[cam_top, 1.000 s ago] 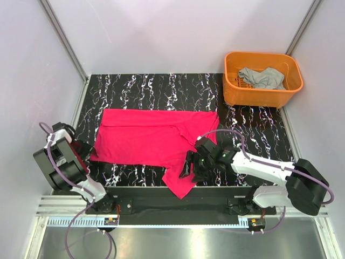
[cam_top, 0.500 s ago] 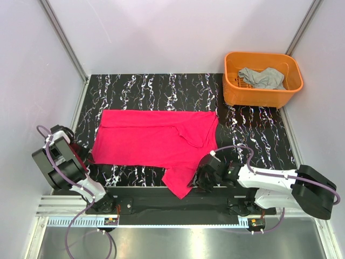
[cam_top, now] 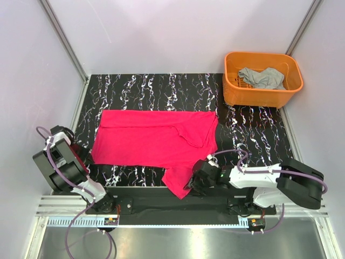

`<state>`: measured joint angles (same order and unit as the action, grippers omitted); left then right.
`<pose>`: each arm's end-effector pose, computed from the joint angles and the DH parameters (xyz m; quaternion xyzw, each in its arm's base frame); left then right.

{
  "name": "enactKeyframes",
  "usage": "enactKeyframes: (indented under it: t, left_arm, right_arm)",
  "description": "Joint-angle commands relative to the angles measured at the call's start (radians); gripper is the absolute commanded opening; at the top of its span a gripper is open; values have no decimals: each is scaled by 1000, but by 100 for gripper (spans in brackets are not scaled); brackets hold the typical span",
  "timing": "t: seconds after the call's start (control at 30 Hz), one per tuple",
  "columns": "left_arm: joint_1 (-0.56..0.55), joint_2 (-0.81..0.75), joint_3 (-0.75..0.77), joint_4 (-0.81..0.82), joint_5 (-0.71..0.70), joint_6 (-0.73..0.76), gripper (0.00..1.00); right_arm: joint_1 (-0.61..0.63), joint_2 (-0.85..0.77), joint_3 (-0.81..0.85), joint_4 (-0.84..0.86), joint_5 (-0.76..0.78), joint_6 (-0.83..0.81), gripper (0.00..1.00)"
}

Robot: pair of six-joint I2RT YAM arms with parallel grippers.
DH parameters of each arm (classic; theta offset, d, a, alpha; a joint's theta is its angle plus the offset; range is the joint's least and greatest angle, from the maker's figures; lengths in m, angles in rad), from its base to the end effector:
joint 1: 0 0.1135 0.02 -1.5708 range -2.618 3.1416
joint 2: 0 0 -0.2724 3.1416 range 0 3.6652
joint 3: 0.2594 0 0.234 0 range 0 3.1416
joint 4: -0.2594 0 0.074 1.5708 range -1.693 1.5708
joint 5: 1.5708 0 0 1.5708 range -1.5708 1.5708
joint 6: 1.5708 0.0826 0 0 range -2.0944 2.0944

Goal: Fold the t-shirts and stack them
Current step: Fold the tshirt

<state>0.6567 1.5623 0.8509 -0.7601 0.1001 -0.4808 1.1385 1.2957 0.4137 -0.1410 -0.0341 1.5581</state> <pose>0.1980 0.1422 0.1283 -0.5351 0.8418 -0.0454 0.0538 0.0886 0.1988 0.1056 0.1960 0.9424 0.2674 0.0437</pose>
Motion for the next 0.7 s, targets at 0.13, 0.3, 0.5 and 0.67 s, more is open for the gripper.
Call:
enactKeyframes:
  t: [0.13, 0.3, 0.5, 0.67]
  left_arm:
    - [3, -31, -10, 31, -3, -13, 0]
    - [3, -80, -19, -13, -46, -51, 0]
    - [4, -149, -42, -45, -60, -111, 0]
    - [4, -197, -58, -54, -65, -145, 0]
  right_arm:
    - [12, 65, 45, 116, -1, -6, 22]
    - [12, -140, 25, -43, 28, -72, 0]
    - [12, -461, -70, -252, 36, -80, 0]
    - [6, -541, -29, -308, 61, -136, 0]
